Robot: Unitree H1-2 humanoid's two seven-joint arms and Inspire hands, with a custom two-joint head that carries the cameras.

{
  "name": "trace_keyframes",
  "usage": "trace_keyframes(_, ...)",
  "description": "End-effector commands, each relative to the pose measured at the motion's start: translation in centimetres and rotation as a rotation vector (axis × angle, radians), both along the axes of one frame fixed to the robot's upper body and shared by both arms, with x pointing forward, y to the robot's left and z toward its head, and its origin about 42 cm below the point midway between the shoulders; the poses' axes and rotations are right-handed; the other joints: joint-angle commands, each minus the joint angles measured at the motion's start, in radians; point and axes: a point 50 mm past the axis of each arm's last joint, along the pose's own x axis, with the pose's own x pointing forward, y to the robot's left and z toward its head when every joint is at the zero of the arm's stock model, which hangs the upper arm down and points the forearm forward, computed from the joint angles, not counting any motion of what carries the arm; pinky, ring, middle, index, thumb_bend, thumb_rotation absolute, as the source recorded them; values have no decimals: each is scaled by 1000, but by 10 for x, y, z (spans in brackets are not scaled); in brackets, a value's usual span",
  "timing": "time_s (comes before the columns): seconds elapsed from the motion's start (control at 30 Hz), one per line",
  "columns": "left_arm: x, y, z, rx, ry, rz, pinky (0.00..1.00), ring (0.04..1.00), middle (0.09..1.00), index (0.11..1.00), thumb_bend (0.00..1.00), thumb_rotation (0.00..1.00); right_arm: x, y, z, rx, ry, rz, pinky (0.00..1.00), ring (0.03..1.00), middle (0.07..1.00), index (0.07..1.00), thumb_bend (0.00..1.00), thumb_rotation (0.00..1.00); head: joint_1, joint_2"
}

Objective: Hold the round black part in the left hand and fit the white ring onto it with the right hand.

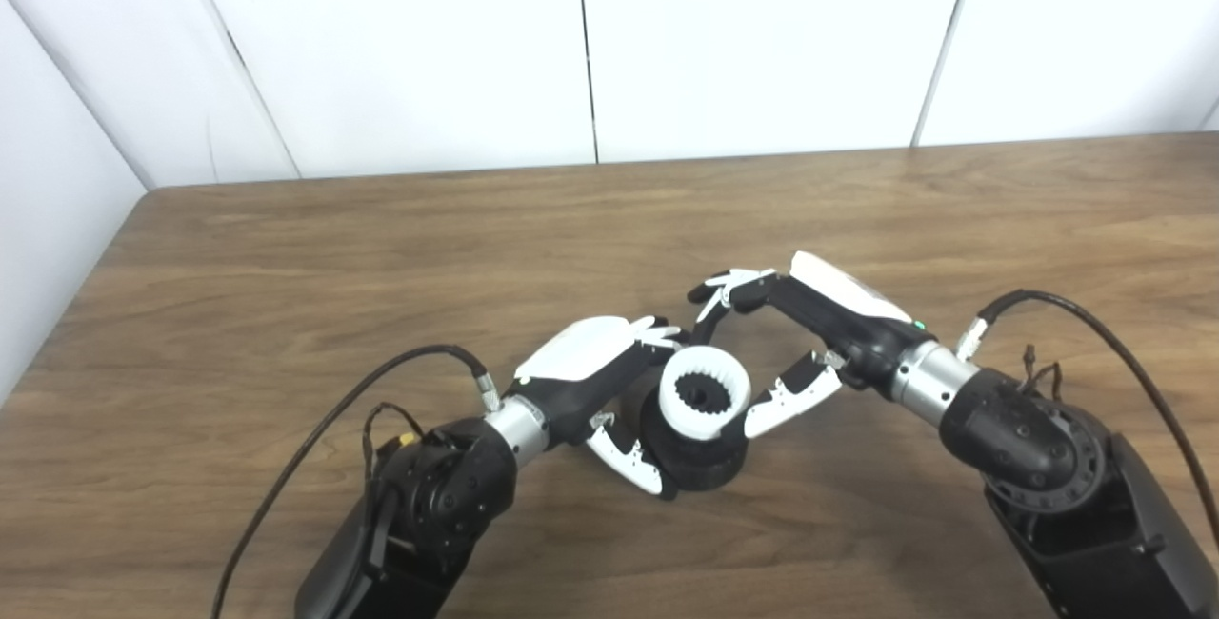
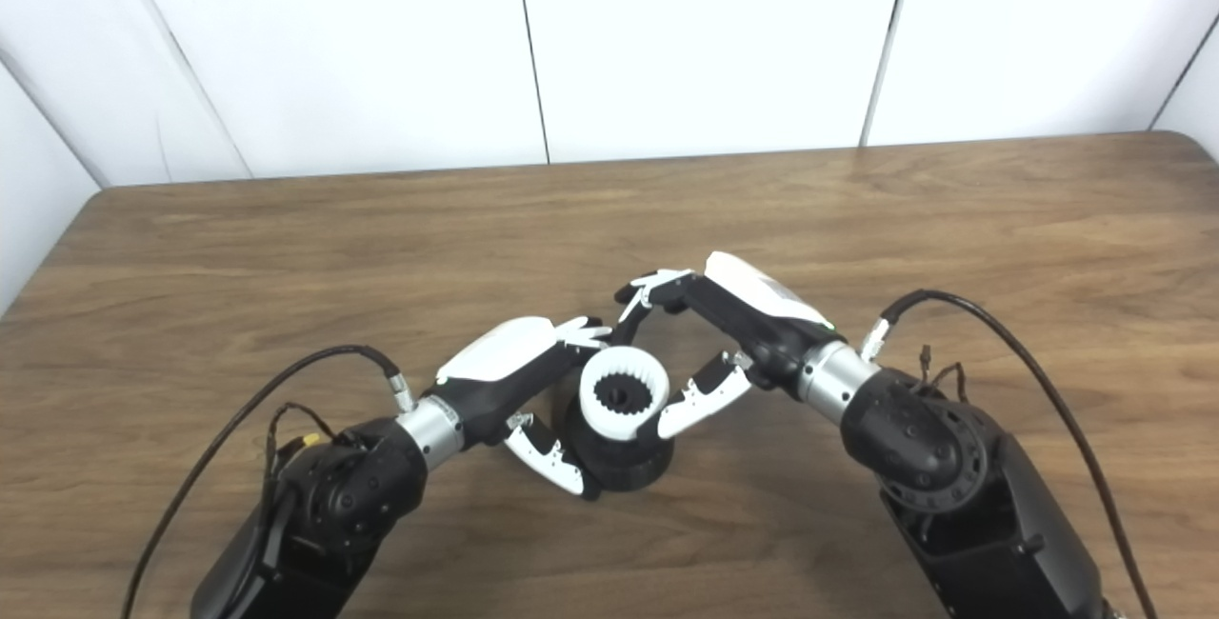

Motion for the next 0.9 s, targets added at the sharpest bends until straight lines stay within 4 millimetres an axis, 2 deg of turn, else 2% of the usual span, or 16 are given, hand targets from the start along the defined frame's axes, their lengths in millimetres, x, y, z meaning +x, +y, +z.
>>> trace_keyframes(0.0, 3, 3, 8, 0, -6, 20, 883, 996, 939, 714, 900, 141, 8, 3, 21, 18, -91, 8, 848, 923, 834, 487, 525, 150, -1, 1)
trace_keyframes(0.37, 3, 3, 6, -6, -3, 20, 869, 998, 941, 714, 900, 139, 9, 3, 13, 0, -80, 21, 817, 915, 832, 488, 525, 151, 1, -3)
trace_keyframes(0.87, 5, 2, 8, 5, -14, 15, 881, 993, 939, 715, 900, 153, 7, 2, 11, -37, -60, 41, 815, 926, 841, 489, 525, 153, 3, 4)
